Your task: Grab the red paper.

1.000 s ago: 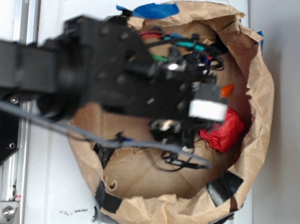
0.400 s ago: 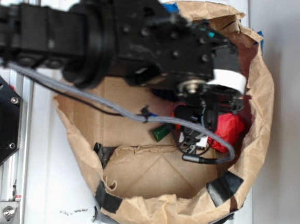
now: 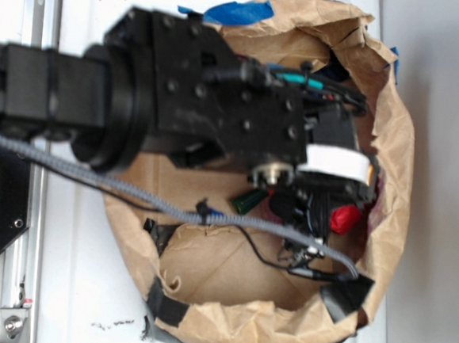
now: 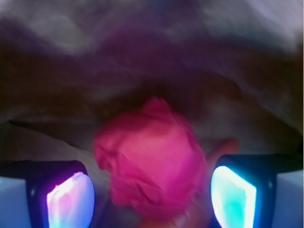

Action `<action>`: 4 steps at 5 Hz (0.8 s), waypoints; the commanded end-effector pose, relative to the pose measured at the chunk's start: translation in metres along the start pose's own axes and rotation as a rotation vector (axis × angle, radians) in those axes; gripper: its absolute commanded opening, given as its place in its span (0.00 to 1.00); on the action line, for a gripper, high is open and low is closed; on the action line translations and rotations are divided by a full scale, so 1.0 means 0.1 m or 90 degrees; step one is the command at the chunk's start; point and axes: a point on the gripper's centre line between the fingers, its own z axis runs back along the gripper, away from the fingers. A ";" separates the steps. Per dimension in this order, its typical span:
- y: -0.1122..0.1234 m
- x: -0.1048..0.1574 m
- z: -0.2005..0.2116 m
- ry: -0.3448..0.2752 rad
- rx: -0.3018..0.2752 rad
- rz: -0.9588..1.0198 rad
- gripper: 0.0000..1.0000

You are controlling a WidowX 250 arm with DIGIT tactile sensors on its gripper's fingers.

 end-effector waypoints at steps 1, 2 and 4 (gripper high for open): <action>0.03 0.25 -0.26 0.012 0.018 -0.003 1.00; 0.14 0.26 -0.27 0.018 0.019 0.011 0.00; 0.21 0.16 -0.16 0.036 0.003 0.009 0.00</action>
